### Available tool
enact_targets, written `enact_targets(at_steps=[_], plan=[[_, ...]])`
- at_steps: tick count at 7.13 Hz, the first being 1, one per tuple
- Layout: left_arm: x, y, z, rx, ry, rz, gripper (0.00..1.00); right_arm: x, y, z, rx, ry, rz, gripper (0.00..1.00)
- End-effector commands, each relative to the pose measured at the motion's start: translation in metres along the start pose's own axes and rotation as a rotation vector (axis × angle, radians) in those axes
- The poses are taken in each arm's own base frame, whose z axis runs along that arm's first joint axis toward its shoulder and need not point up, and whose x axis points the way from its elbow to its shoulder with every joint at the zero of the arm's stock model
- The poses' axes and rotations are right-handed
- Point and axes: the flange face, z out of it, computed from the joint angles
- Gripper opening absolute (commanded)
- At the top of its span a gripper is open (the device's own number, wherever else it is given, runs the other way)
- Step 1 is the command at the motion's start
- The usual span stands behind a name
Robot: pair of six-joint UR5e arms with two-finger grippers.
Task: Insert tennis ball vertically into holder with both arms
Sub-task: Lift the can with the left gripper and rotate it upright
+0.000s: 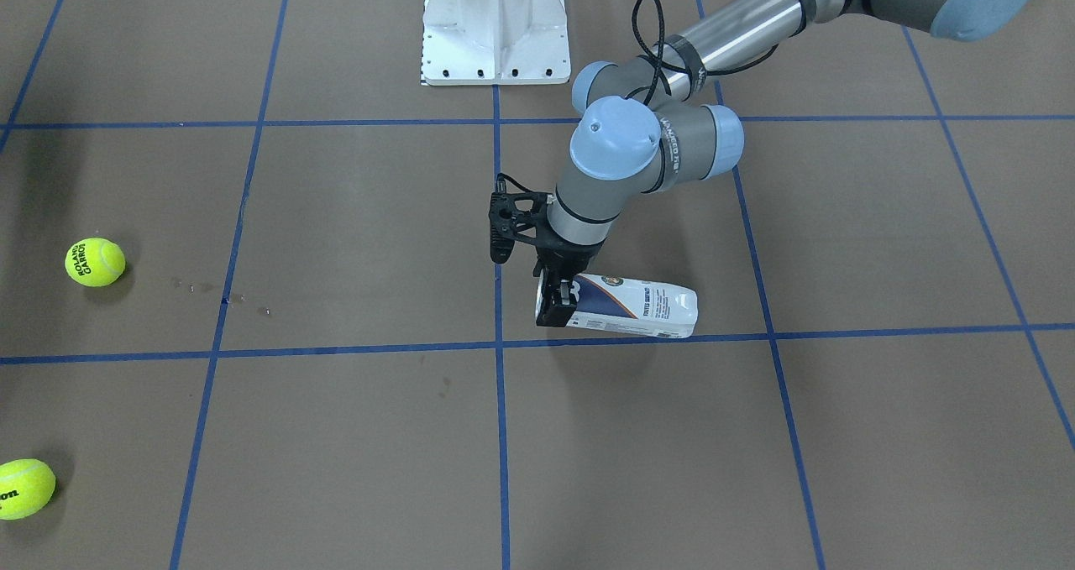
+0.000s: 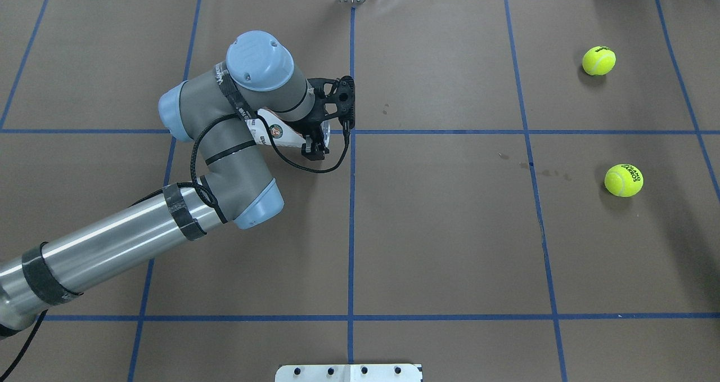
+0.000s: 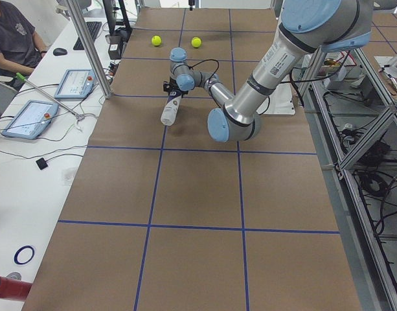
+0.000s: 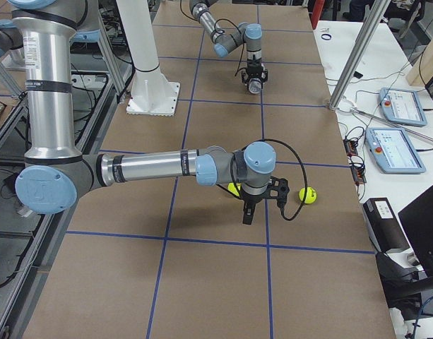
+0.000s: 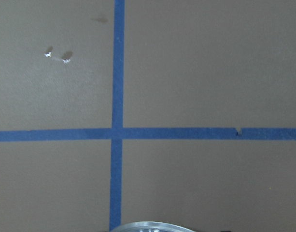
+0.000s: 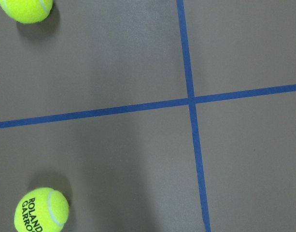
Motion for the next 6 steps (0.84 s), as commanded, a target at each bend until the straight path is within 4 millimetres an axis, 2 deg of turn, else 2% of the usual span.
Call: enact_targets(at_steps=[1, 3, 4, 5, 6], plan=[[-0.004, -0.025, -0.051, 0.127, -0.057, -0.07, 0.63, -0.001, 0.0, -0.001, 0.002, -0.001, -0.002, 1.0], [-0.001, -0.034, -0.075, 0.357, -0.093, -0.189, 0.63, -0.002, 0.0, -0.002, 0.004, -0.002, -0.004, 1.0], [0.005, -0.032, -0.076, 0.412, -0.078, -0.262, 0.62, -0.004, 0.0, -0.003, 0.007, -0.003, -0.008, 1.0], [0.013, -0.026, -0.08, 0.507, -0.054, -0.351, 0.62, -0.004, 0.0, -0.003, 0.008, -0.003, -0.009, 1.0], [0.02, -0.002, -0.072, 0.628, -0.025, -0.416, 0.62, -0.004, 0.0, -0.004, 0.01, -0.004, -0.011, 1.0]])
